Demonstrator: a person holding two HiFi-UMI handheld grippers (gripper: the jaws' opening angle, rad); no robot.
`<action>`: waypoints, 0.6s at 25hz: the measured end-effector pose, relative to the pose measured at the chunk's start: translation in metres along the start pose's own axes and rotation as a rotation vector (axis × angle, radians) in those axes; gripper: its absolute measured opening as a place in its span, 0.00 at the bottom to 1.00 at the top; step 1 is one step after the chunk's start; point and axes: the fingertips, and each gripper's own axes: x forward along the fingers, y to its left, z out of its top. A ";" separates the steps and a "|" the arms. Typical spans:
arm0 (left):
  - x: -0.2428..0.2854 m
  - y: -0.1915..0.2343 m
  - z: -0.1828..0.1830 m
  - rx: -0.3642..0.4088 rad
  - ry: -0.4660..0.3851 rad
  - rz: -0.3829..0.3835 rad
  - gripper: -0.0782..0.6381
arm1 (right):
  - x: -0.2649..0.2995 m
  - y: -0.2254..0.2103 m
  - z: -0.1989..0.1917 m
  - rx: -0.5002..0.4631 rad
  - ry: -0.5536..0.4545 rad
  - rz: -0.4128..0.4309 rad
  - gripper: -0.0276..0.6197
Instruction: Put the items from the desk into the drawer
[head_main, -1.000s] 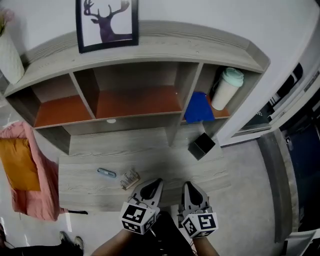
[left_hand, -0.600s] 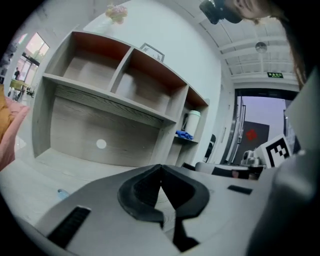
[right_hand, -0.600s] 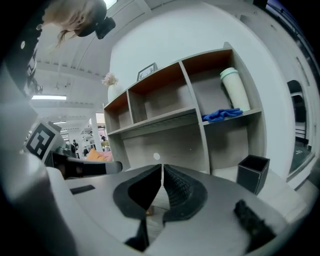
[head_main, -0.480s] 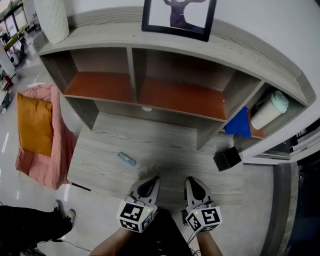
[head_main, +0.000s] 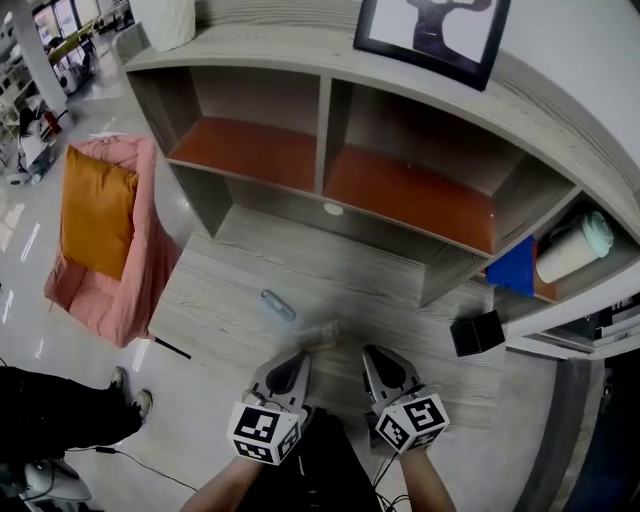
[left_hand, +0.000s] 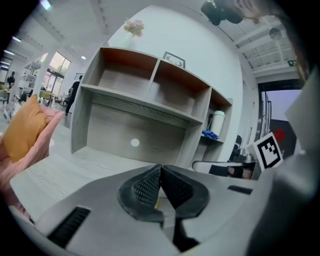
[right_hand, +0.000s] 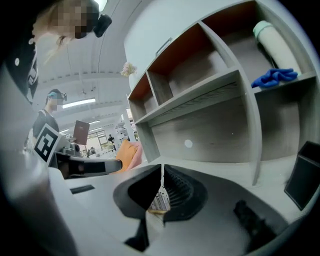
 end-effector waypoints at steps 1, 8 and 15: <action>-0.001 0.003 -0.003 -0.004 0.002 0.010 0.12 | 0.004 0.000 -0.003 0.006 0.011 0.022 0.06; 0.003 0.023 -0.027 -0.034 0.021 0.059 0.12 | 0.027 -0.001 -0.028 -0.008 0.078 0.118 0.24; 0.008 0.033 -0.041 -0.030 0.035 0.053 0.12 | 0.047 -0.008 -0.057 -0.082 0.154 0.160 0.34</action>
